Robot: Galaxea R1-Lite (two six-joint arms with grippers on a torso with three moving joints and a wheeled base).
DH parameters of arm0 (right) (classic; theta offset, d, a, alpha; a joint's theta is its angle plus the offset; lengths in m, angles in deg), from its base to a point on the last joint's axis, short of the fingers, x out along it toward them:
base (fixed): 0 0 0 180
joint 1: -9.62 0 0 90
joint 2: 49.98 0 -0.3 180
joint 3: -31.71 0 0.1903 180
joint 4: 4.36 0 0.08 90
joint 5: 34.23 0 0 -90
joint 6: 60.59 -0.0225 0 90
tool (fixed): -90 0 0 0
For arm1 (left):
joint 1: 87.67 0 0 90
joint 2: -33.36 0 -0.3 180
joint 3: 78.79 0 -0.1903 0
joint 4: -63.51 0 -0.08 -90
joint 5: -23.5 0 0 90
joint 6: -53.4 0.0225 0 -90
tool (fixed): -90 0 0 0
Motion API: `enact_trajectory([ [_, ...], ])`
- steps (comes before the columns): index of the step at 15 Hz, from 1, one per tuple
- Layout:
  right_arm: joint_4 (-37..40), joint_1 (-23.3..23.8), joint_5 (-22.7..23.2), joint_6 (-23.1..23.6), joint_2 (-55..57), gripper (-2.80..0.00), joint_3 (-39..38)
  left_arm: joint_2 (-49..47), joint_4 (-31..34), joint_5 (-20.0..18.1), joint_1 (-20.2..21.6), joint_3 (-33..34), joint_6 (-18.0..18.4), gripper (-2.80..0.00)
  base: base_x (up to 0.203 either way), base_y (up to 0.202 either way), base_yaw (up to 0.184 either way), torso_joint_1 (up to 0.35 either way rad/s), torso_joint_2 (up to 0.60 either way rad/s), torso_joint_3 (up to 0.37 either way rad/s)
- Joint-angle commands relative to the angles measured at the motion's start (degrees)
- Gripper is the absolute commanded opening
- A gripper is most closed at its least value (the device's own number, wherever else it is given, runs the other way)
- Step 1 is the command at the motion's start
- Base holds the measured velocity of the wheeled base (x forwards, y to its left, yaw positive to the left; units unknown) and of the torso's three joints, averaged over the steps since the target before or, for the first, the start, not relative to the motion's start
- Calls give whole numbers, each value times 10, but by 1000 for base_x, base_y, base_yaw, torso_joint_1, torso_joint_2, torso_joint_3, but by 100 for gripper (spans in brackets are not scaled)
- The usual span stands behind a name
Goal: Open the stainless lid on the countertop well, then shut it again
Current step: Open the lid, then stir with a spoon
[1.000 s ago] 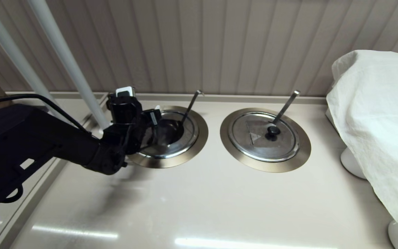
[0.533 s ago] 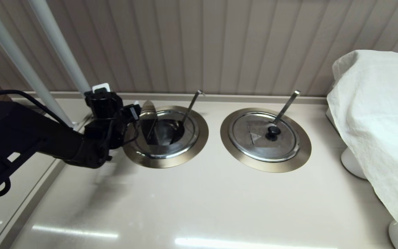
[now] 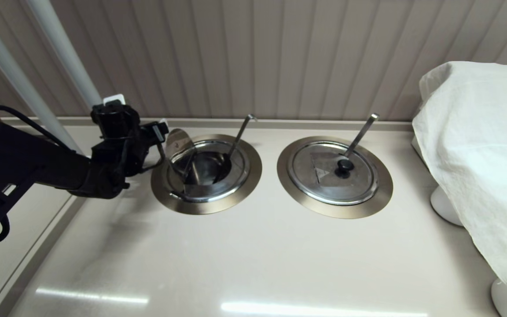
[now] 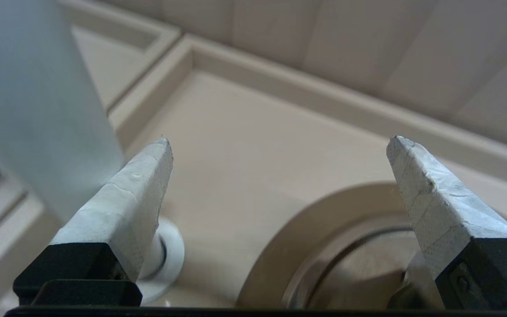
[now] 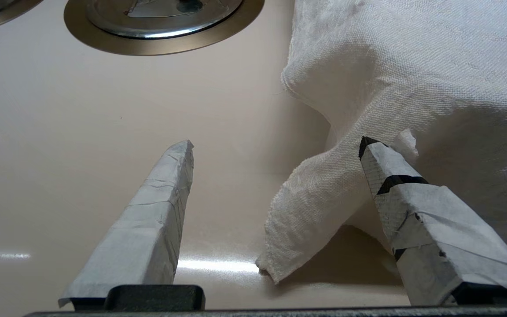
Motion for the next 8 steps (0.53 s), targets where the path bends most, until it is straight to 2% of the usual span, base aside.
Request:
enact_trajectory([
  [1,0,0,0,0,1,0,0,25,-2,5,83,-9,0,0,0,0,0,0,0,0],
  [3,0,0,0,0,1,0,0,50,9,3,83,-6,0,0,0,0,0,0,0,0],
  [6,0,0,0,0,1,0,0,89,24,-18,31,15,-11,0,0,0,0,0,0,0],
  [8,0,-1,0,0,1,0,0,105,73,-26,-16,20,-34,0,0,0,0,0,0,0],
])
